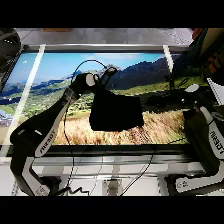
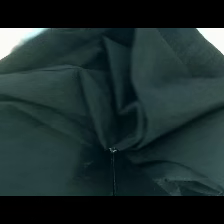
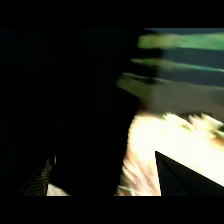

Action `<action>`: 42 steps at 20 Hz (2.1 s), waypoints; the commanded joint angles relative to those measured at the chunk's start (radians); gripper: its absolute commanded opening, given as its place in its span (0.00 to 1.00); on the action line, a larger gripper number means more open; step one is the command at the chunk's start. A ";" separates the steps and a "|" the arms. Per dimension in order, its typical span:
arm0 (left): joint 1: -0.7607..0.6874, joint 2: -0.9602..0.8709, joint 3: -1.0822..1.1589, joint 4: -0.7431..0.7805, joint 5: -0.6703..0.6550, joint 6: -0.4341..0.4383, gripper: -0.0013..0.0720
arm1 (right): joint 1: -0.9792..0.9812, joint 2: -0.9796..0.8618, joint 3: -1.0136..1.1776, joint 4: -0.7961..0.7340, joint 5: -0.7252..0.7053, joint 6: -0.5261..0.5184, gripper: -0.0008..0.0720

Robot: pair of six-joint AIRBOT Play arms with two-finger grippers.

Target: Fold the clothes and pants, and hang the long-sleeved shirts on hangers.

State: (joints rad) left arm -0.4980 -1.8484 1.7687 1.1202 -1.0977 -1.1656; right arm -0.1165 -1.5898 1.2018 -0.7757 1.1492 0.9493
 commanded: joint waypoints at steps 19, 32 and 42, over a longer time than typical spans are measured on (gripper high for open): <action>-0.129 0.003 0.001 0.133 0.117 -0.118 0.03 | 0.235 0.010 -0.040 -0.312 -0.282 0.114 0.99; -0.126 0.111 0.001 0.132 0.420 -0.117 0.03 | 0.049 -0.084 -0.040 -0.079 -0.147 0.296 0.84; -0.125 0.111 0.001 0.129 0.417 -0.117 0.03 | 0.175 -0.164 -0.040 0.068 -0.117 0.266 0.36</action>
State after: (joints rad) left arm -0.6235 -1.7378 1.7687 1.2499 -0.6804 -1.2831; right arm 0.0067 -1.7454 1.1610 -0.7536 1.0836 1.2163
